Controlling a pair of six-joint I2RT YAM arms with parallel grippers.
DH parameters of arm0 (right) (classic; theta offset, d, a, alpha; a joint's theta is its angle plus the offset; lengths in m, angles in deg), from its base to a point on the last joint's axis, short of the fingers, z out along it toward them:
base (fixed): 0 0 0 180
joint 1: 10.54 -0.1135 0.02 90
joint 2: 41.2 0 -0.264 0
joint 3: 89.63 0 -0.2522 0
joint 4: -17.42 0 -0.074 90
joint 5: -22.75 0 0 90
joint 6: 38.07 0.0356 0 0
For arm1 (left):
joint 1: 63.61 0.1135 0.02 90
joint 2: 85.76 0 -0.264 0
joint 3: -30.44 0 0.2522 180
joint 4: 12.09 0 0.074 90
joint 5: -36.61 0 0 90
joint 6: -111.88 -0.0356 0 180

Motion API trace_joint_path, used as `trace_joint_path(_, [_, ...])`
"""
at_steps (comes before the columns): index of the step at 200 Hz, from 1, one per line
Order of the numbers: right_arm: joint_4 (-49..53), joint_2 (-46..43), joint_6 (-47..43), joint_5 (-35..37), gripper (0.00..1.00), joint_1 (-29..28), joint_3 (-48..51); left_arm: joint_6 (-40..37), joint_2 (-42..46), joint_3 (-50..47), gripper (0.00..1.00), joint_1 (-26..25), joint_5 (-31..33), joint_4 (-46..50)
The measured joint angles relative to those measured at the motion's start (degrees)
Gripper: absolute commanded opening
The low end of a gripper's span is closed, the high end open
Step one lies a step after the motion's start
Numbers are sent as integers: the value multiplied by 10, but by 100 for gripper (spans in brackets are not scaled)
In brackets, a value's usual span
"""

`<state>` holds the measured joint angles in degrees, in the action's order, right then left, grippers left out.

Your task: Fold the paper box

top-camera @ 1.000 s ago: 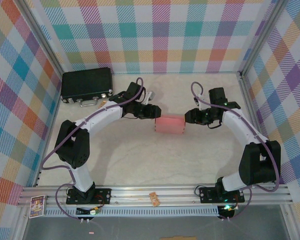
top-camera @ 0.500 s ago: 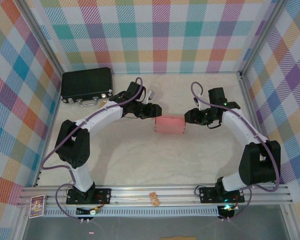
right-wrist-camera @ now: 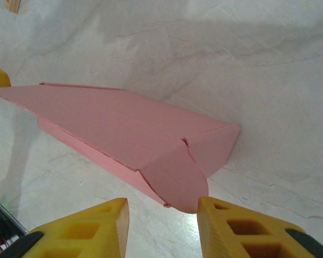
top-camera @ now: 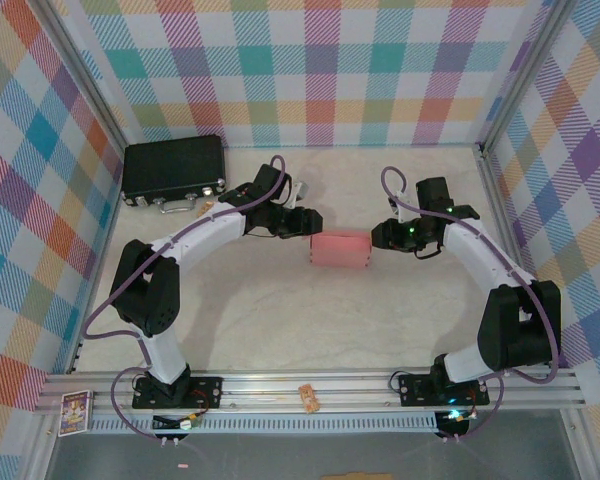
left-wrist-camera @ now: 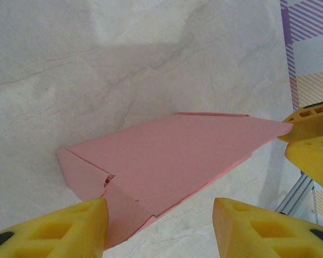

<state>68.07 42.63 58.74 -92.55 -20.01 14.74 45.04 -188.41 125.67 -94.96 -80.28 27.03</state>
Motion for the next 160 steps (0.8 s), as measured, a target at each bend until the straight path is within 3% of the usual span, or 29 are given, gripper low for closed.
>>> trace_joint_path(20, [-2, 0, 0, 4, 29, 0, 0, 0, 0, 0, 54, 0, 0, 0])
trace_joint_path(125, [-16, 17, 0, 24, 28, -7, 0, 0, 0, 0, 54, -1, -1, 4])
trace_joint_path(160, [-23, 18, 1, 37, 13, -11, 0, -2, -1, 0, 54, -1, -1, 7])
